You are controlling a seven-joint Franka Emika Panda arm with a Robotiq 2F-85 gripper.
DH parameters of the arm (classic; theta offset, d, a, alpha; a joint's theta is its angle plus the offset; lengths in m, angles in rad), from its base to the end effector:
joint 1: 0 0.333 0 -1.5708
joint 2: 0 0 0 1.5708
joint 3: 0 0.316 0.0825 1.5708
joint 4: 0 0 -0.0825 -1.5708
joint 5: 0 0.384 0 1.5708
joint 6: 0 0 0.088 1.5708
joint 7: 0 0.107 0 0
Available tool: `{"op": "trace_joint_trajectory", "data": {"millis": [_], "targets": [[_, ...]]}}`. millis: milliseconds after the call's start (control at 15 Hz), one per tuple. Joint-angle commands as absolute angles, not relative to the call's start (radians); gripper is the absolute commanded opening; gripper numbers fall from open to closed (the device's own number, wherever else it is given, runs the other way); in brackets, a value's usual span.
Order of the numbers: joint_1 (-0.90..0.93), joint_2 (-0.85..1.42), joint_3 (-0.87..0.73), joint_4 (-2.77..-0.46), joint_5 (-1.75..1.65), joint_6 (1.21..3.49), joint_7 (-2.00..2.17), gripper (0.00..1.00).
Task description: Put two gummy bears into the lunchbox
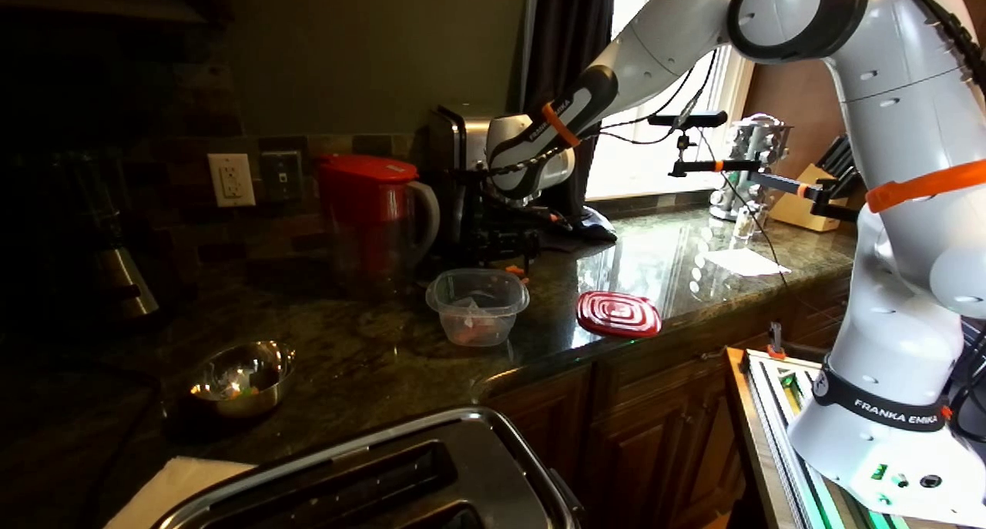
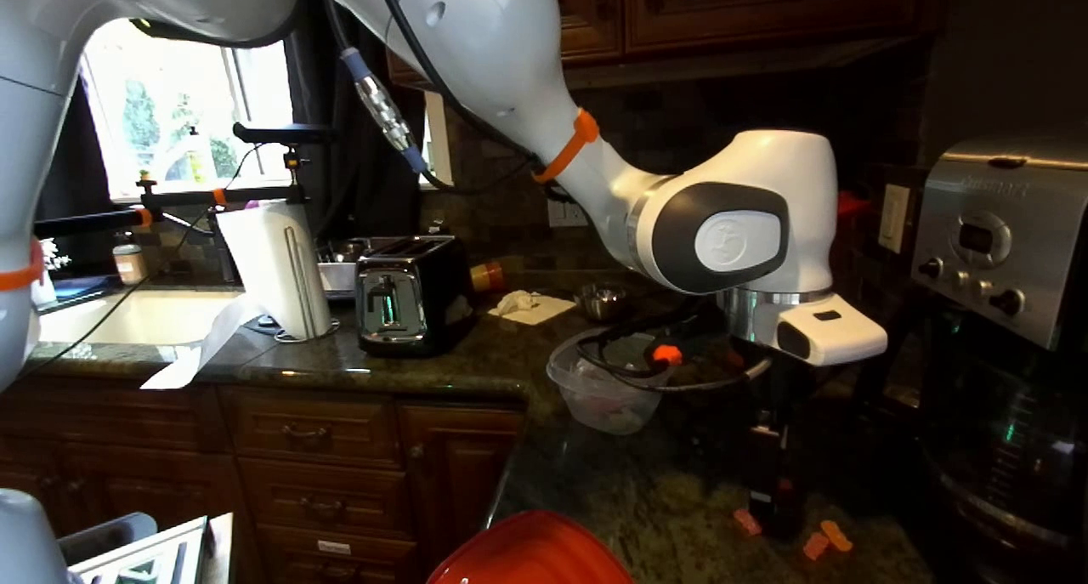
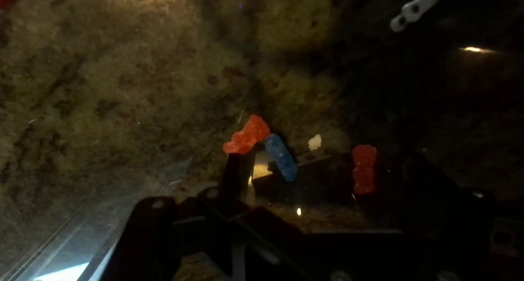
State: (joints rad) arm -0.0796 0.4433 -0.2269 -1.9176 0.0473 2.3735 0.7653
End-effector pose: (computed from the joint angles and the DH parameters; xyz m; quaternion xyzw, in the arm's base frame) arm 0.6019 -0.1824 0.2690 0.8564 -0.5151 0.0193 0.0279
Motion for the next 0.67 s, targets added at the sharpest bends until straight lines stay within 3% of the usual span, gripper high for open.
{"op": "trace_joint_trajectory", "data": {"millis": [0, 600], "targets": [[-0.077, 0.493, -0.234, -1.868, 0.052, 2.374, 0.803, 1.00], [-0.070, 0.494, -0.259, -1.867, 0.033, 2.293, 0.899, 1.00]]}}
